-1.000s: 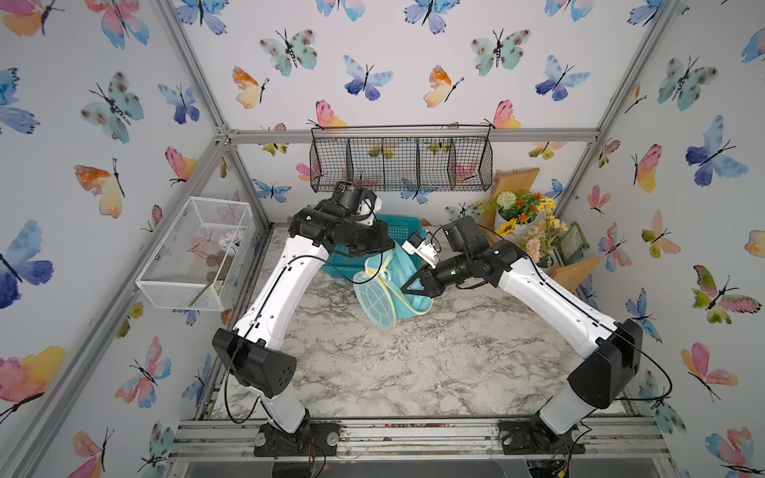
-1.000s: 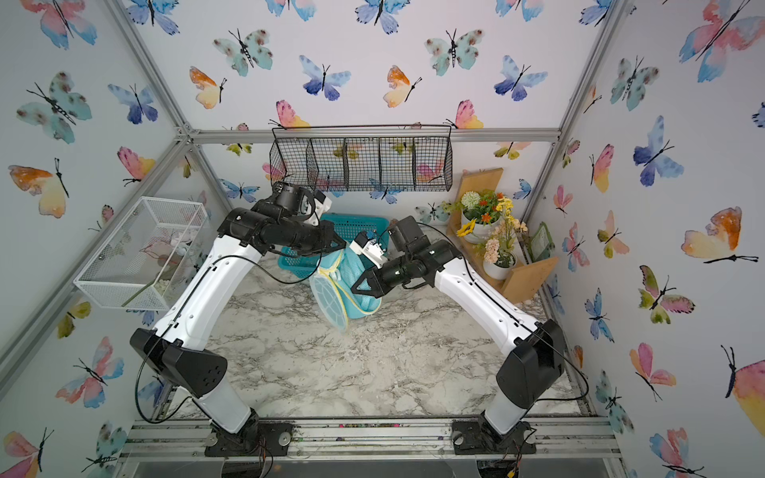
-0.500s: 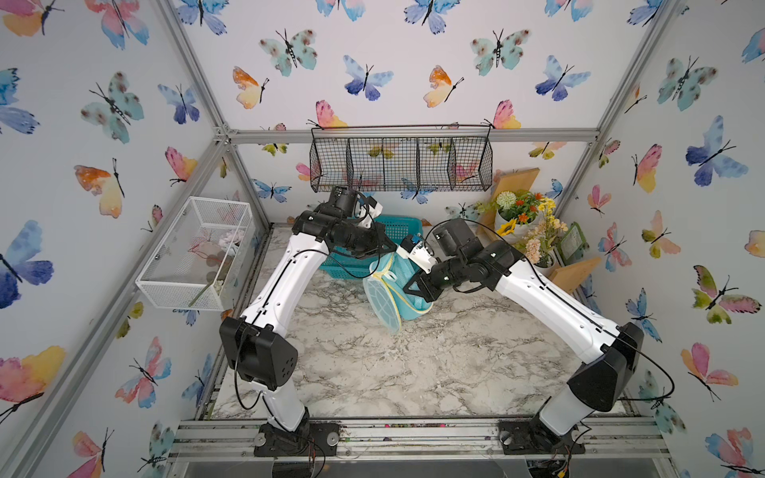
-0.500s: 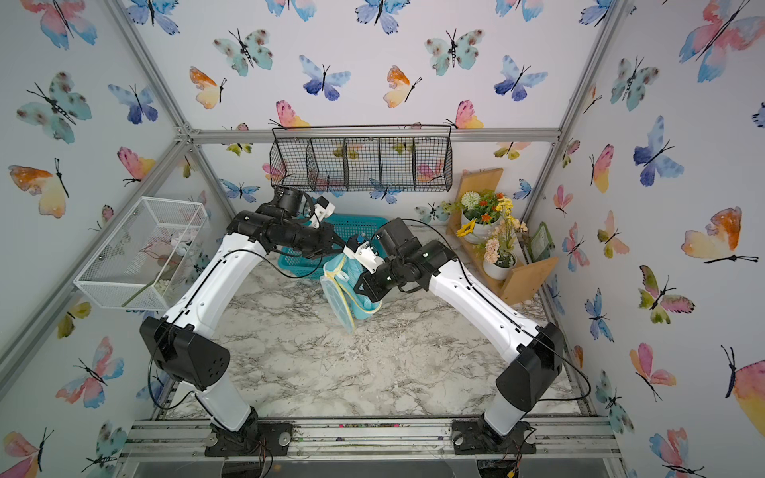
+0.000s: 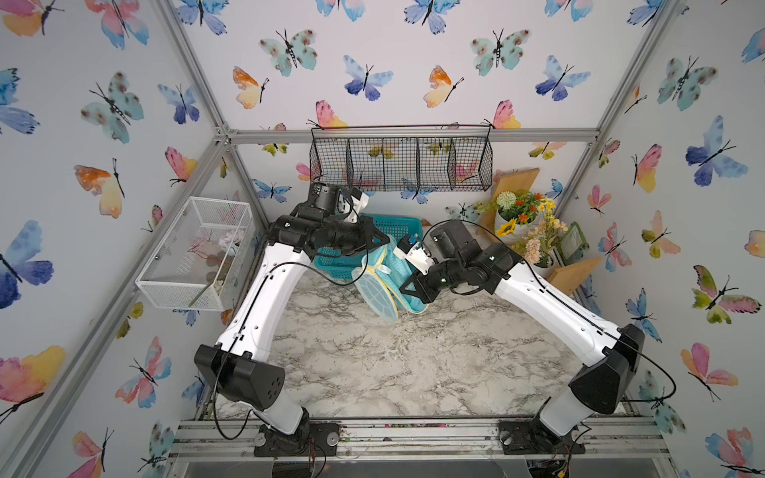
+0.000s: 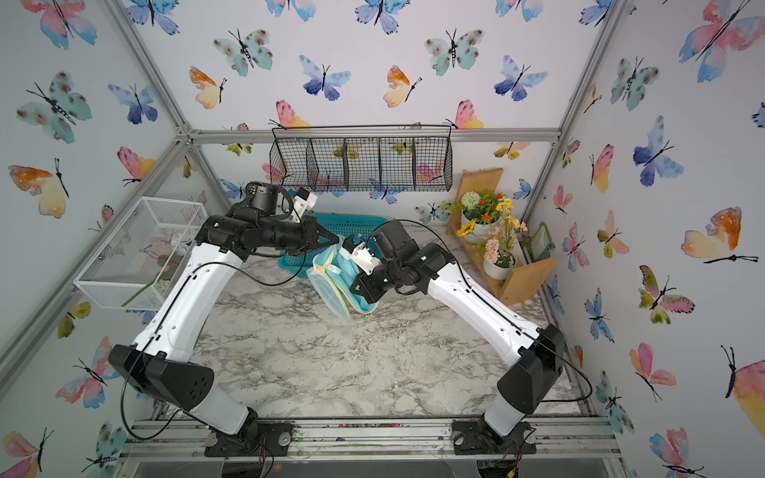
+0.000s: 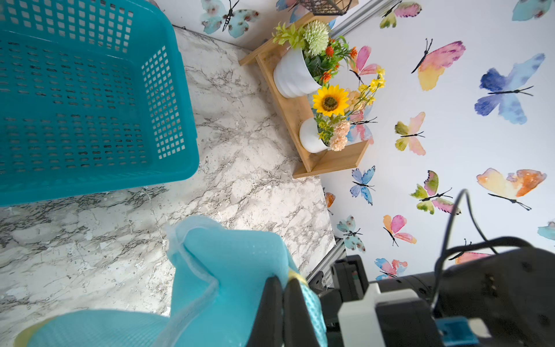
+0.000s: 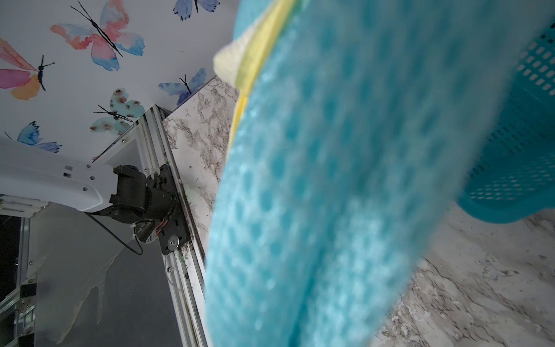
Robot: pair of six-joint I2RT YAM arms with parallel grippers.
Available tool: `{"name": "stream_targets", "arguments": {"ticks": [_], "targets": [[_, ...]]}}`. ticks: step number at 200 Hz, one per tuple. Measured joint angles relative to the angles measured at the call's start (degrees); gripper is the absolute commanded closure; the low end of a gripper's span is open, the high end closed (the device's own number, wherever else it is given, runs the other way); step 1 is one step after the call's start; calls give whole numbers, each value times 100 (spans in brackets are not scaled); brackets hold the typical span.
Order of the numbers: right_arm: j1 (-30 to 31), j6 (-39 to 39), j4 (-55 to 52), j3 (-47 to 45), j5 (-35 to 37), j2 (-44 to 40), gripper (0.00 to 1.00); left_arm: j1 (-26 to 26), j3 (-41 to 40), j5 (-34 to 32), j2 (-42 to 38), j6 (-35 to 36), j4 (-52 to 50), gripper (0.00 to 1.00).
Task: Turn the laundry bag inside out
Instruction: Turn over the laundry bag.
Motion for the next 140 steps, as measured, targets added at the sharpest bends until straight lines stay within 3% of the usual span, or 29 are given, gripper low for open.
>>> {"name": "stream_targets", "arguments": {"ticks": [43,97,140], "targets": [[214,0,103,17,-31,0,97,24,-35,17,107,-376,210,100],[385,7,-258,306,960,0,96,-63,149,385,918,-481,450,100],[409,107,-660,793,1303,-11,96,-68,-752,763,815,-417,1353,100]]}}
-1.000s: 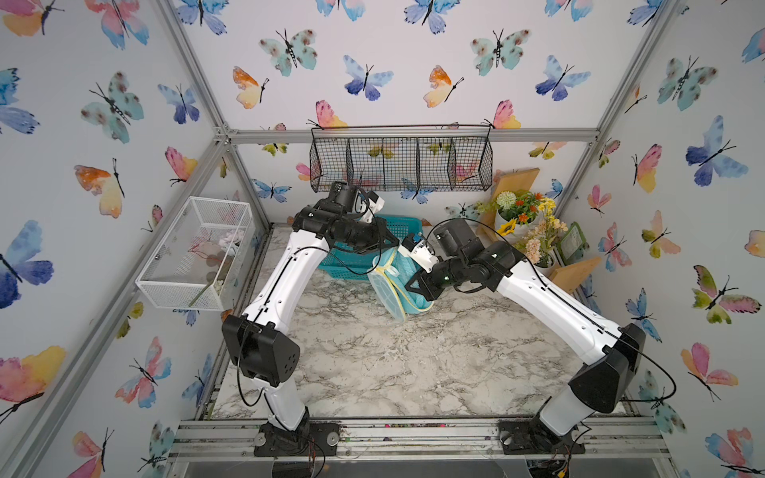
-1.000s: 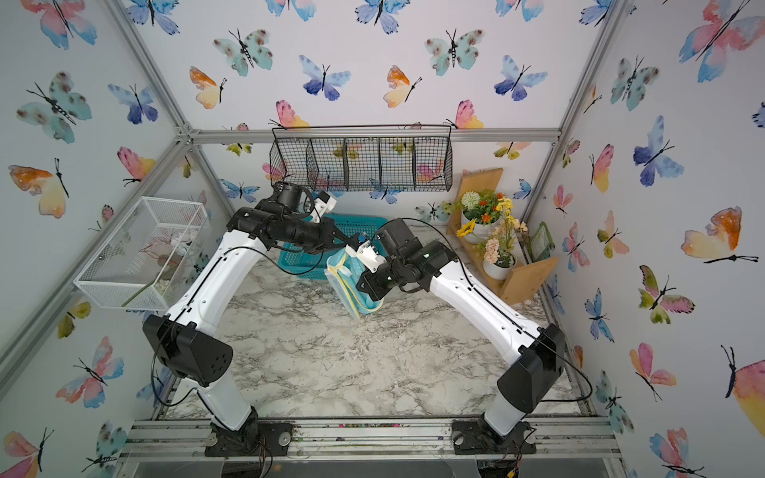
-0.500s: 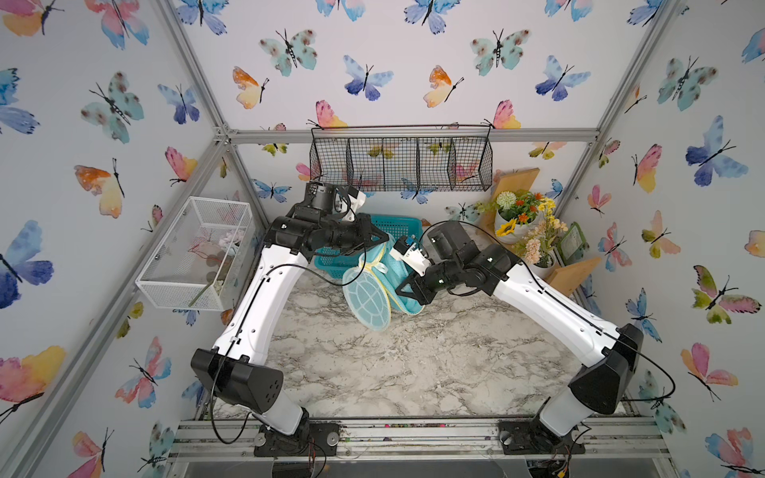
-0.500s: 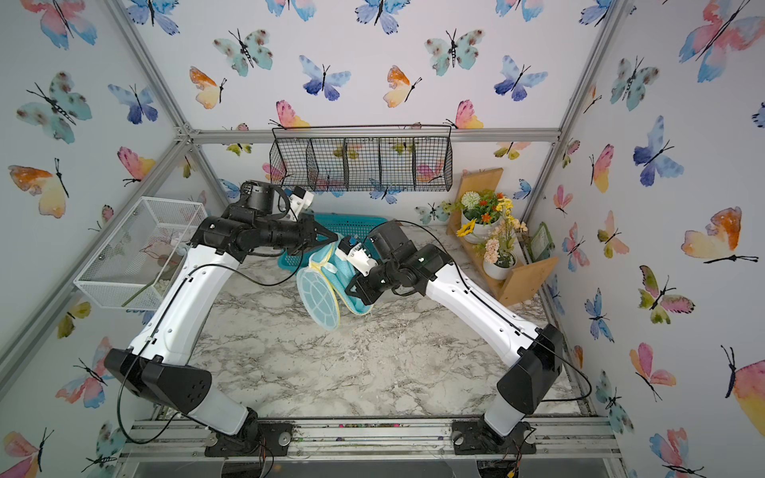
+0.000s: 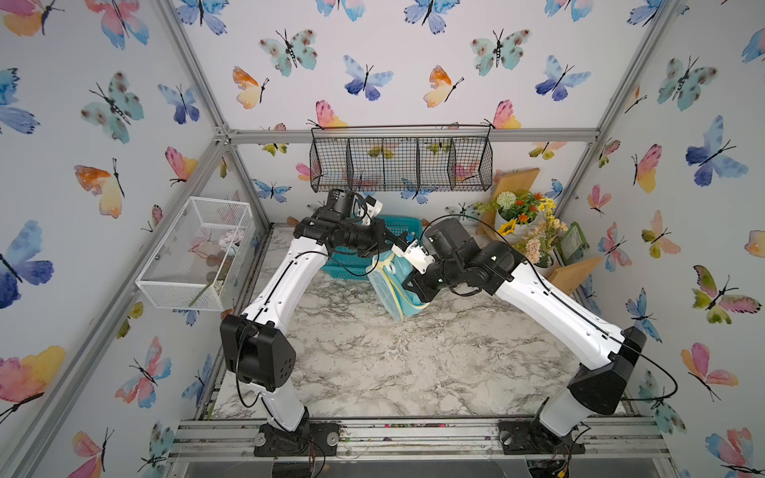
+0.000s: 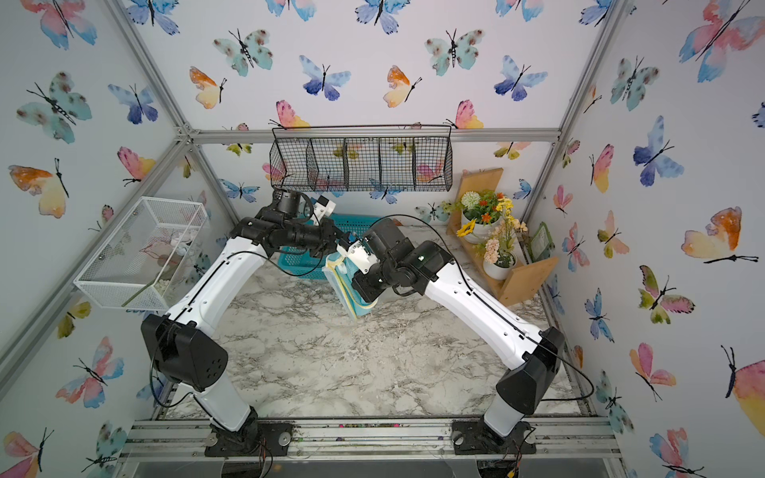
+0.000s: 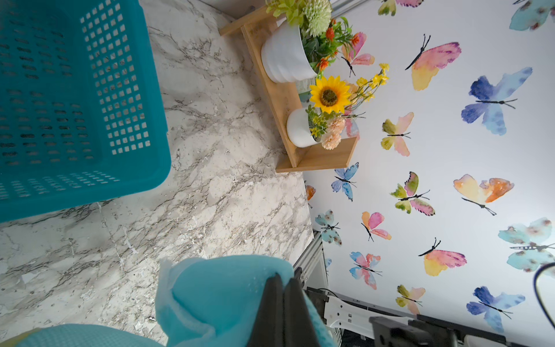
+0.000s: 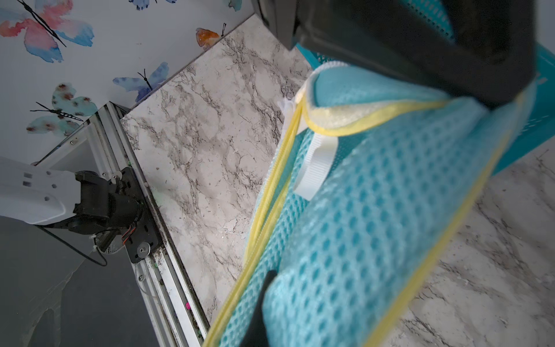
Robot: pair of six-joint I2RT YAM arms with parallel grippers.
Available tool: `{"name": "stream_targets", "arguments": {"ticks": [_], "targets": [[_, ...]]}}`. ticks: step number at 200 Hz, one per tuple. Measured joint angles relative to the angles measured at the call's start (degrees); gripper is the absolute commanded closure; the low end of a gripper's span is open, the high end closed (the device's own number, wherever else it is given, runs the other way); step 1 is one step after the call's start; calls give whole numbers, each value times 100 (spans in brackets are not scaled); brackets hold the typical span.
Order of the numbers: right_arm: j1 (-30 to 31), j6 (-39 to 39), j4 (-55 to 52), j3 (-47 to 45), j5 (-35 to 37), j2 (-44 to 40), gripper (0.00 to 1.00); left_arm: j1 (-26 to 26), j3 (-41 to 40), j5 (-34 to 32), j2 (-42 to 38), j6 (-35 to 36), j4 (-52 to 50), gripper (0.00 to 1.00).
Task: Turn the laundry bag inside out
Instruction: Turn over the laundry bag.
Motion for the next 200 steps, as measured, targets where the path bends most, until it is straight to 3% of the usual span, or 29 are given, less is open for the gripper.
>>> {"name": "stream_targets", "arguments": {"ticks": [43,68,80,88,98,100,107,117,143,200], "targets": [[11,114,-603,444,39,0,96,35,-1102,376,-479,212,761,100],[-435,302,-649,433,-444,-20,96,142,-1799,367,-870,326,1204,100],[-704,442,-507,243,-782,-127,96,186,-2085,356,-1047,337,1357,87],[-866,522,-417,70,-1005,-229,96,197,-2267,358,-1178,334,1488,69],[-977,645,-310,-85,-1263,-345,96,197,-2487,236,-1366,310,1622,57],[-992,671,-273,-118,-1314,-378,97,205,-2522,203,-1408,291,1633,49],[-1034,763,-114,-214,-1482,-501,96,256,-2632,81,-1515,258,1648,35],[-1073,876,197,-308,-1665,-682,97,348,-2774,-52,-1650,170,1639,25],[-1202,1202,859,-442,-2166,-1008,97,555,-2822,-122,-1971,-72,1727,12],[-1493,1751,1707,-901,-2940,-994,96,750,-2542,-149,-2555,-649,1982,1]]}}
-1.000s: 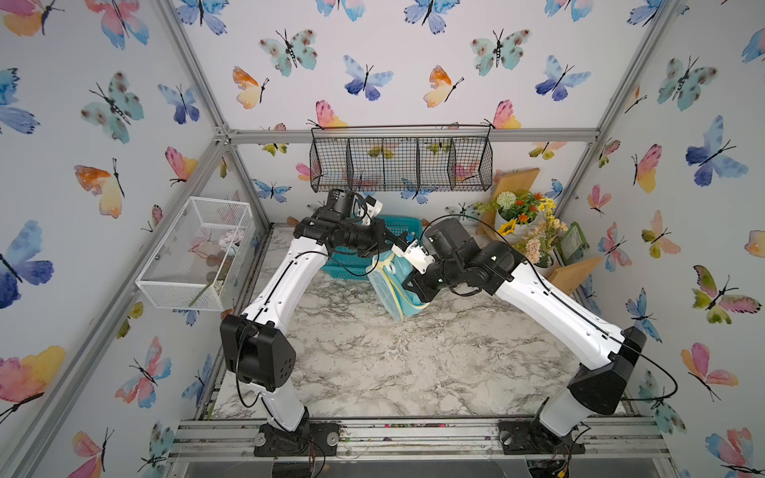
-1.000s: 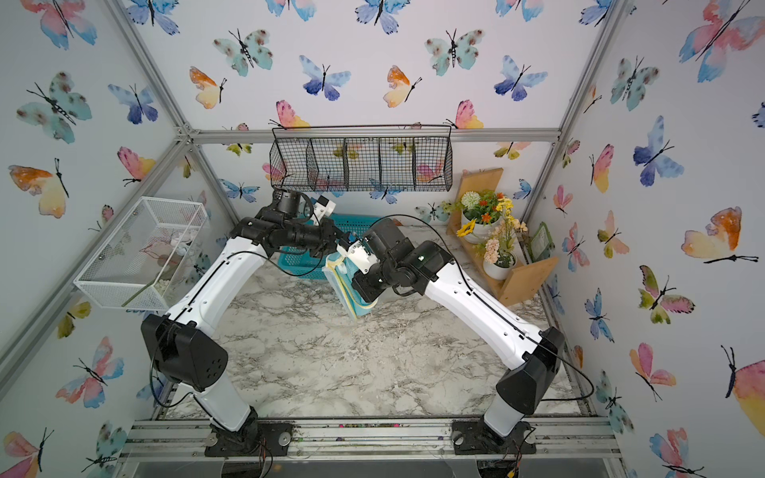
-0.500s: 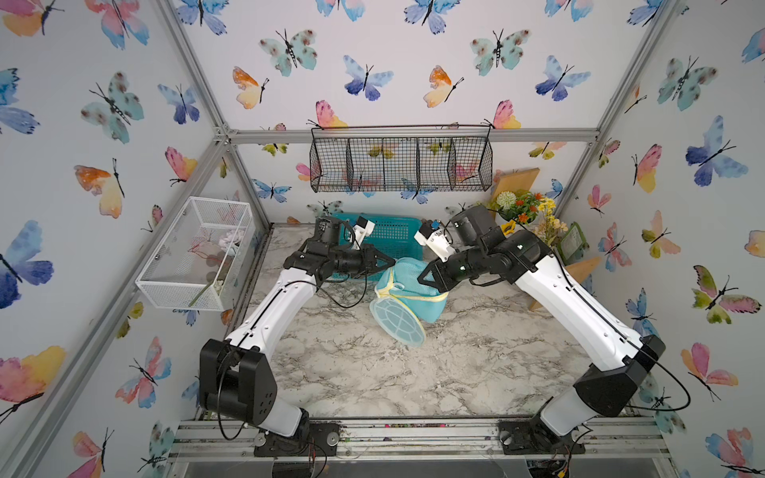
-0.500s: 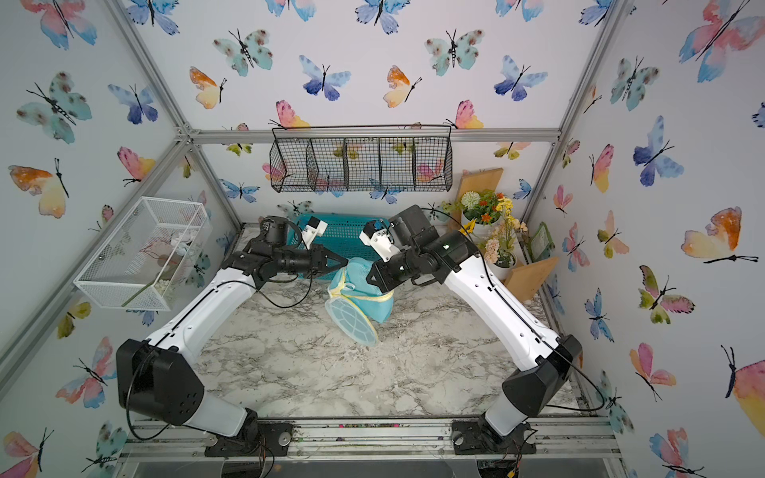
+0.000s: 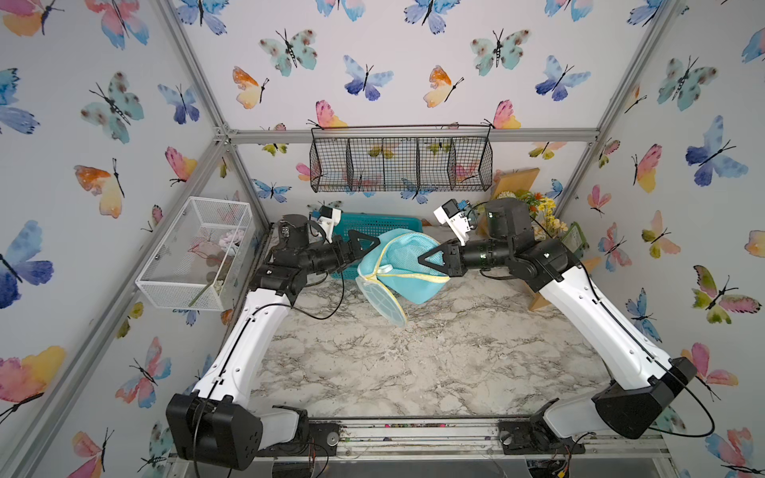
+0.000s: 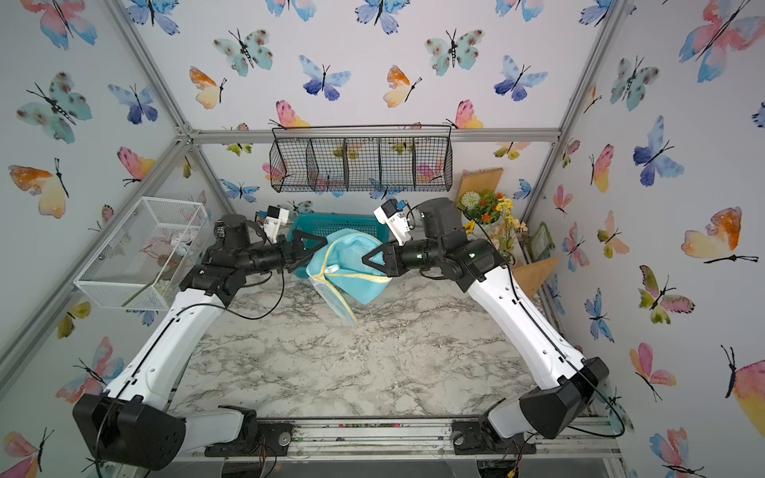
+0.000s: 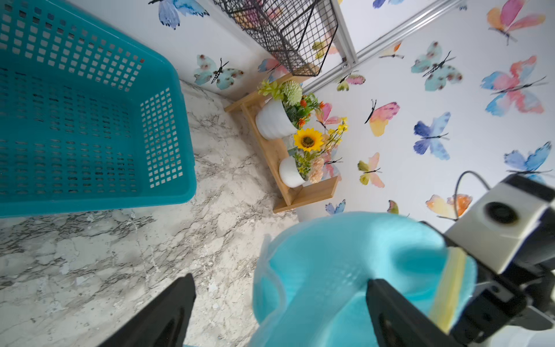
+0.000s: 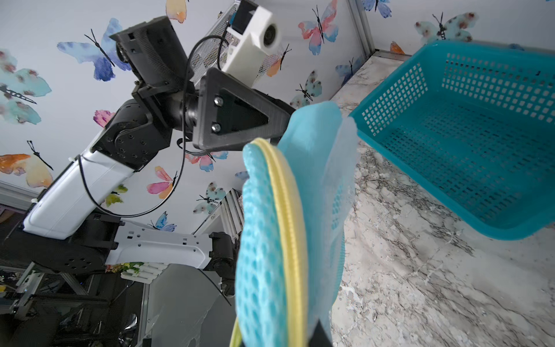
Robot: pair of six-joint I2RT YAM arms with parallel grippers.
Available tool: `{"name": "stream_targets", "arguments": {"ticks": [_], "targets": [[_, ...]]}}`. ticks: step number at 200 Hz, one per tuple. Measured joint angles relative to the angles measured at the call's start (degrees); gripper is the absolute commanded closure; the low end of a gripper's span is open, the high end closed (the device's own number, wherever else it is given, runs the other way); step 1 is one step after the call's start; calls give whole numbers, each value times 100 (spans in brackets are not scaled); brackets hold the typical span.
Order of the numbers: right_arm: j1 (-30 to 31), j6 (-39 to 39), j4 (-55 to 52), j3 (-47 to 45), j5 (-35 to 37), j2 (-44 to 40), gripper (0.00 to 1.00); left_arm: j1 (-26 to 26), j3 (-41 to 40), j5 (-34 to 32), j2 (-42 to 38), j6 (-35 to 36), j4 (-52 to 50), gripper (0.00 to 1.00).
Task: Turn the laundry bag inside out
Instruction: Turn over the laundry bag.
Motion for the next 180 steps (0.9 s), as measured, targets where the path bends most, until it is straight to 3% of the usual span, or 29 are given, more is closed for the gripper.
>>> {"name": "stream_targets", "arguments": {"ticks": [52,72,105,123,180], "targets": [[-103,205,-24,87,-293,389,96,-24,1067,-155,-232,166,-946,1],[-149,267,-116,308,-350,671,97,-334,1123,-586,-420,452,-1526,1],[-162,339,-205,675,-564,992,97,-1733,1045,-2168,-332,966,-2452,1],[-173,380,-227,765,-748,1038,97,-2149,1034,-3064,-151,1180,-2699,1],[-225,411,-413,772,-1156,1095,97,-2396,1534,-5460,310,1869,-2944,1]]}}
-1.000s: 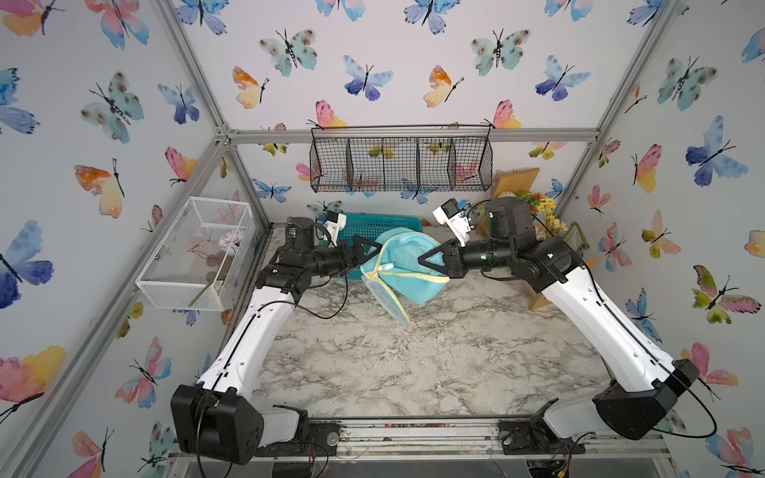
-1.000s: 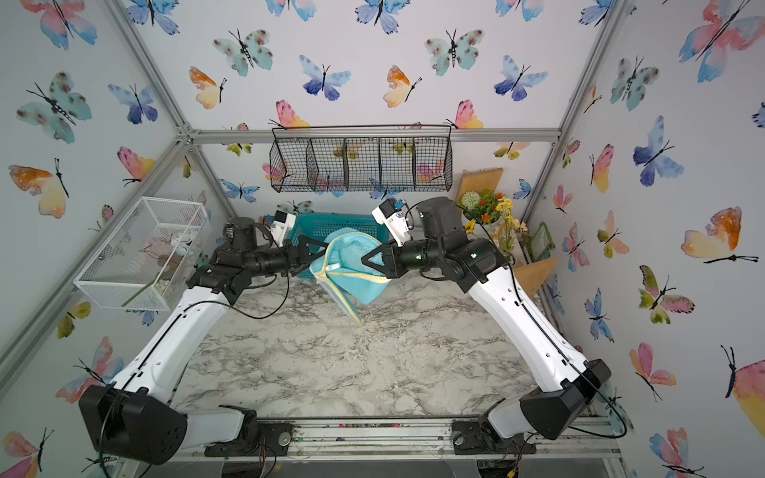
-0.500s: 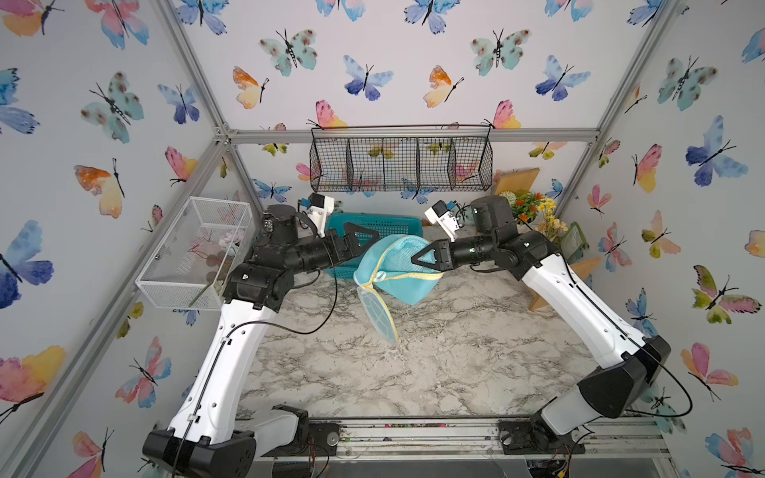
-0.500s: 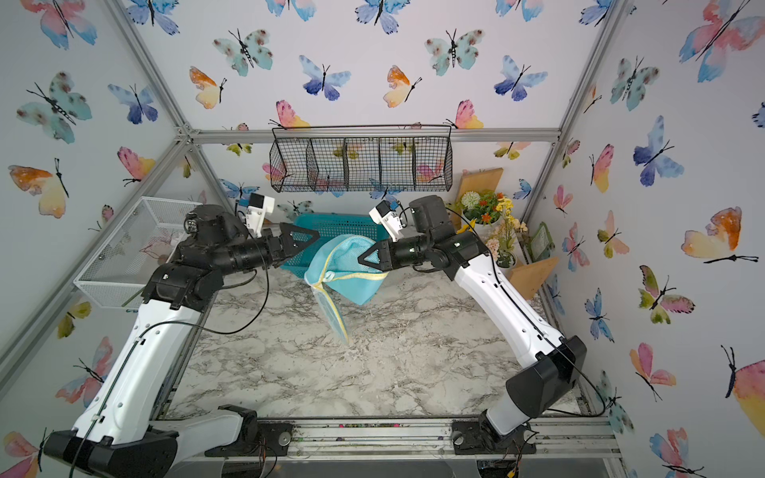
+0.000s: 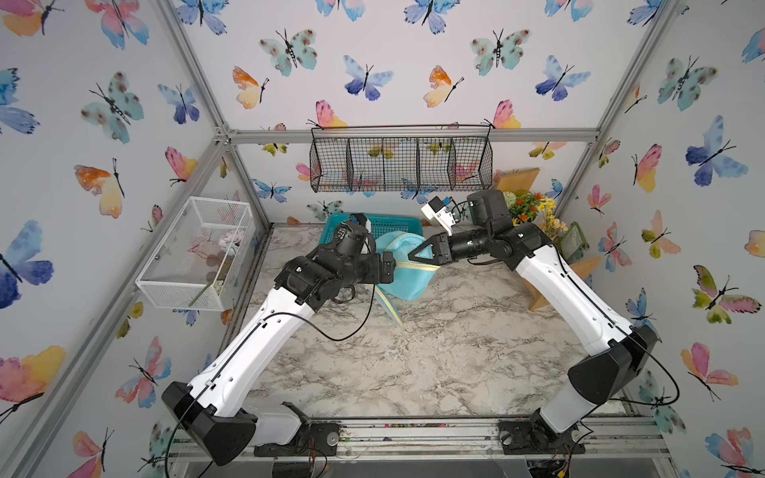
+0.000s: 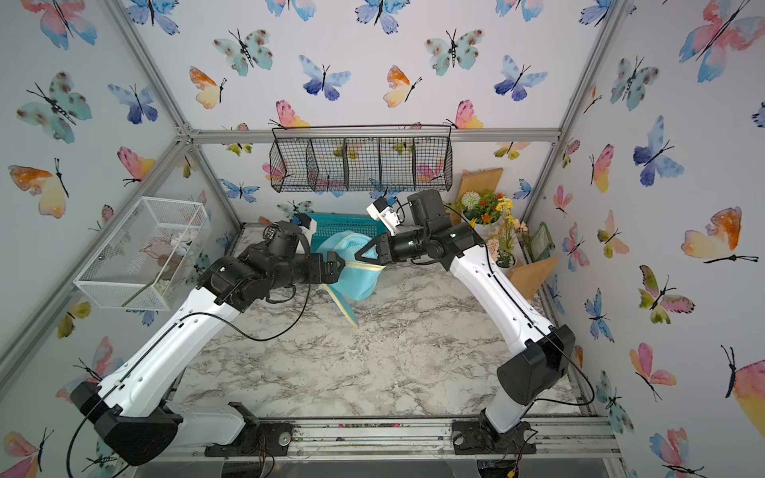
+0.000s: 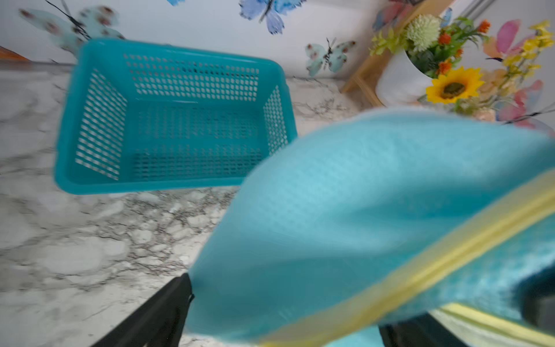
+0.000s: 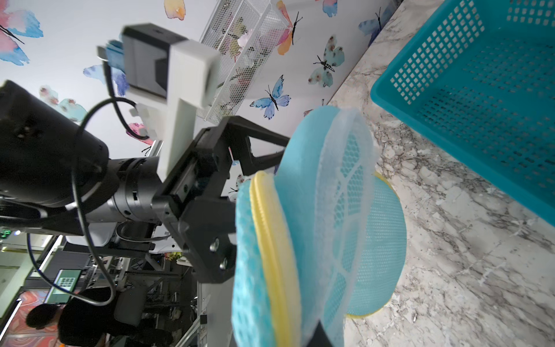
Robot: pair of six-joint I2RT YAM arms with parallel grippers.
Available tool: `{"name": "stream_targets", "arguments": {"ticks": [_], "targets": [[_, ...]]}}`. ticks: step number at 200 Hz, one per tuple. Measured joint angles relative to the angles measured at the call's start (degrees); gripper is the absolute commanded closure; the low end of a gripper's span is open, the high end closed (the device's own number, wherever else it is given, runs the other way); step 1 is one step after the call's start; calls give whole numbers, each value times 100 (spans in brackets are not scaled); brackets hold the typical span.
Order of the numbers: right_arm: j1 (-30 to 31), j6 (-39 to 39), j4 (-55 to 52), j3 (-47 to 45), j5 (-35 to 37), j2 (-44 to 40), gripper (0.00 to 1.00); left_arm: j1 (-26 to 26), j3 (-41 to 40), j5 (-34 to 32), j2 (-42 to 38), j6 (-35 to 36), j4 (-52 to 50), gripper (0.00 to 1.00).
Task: Turn the laundry bag inside out
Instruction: Turn over the laundry bag.
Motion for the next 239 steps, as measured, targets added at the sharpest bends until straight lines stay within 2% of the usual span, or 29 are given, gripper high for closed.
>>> {"name": "stream_targets", "arguments": {"ticks": [11,30,50,67,77,89,116,134,150,183,209,224,239], "targets": [[7,9,-63,0,-160,0,97,2,81,-415,-7,153,61,1],[13,28,-111,0,-437,0,97,9,55,-761,-15,367,254,1],[13,107,-105,-7,-713,-2,97,22,-122,-791,-15,459,505,1],[-11,356,153,-210,-929,-66,97,184,-387,-522,-42,490,841,1],[-11,645,481,-470,-1051,-164,97,433,-684,-17,-140,481,1134,1],[-7,1115,1113,-953,-1213,-345,97,935,-1233,938,-396,365,1620,1],[72,2306,2761,-1912,-1523,-629,97,2114,-2487,3429,-1054,-203,2747,1],[85,2771,3362,-2059,-1751,-662,97,2391,-2977,4610,-1180,-767,3512,1],[39,3018,3707,-2065,-1897,-721,97,2461,-3206,5383,-1139,-1244,4085,1],[-90,3237,4120,-2074,-2120,-861,97,2494,-3598,6485,-1156,-2127,5110,1],[-136,3399,4503,-2170,-2264,-868,97,2494,-4258,6966,-1322,-3434,6636,0],[-144,3521,4835,-2293,-2273,-866,97,2498,-4570,7123,-1370,-4345,7702,5],[-170,3652,5176,-2367,-2269,-857,97,2498,-4725,7200,-1366,-5121,8651,14]]}}
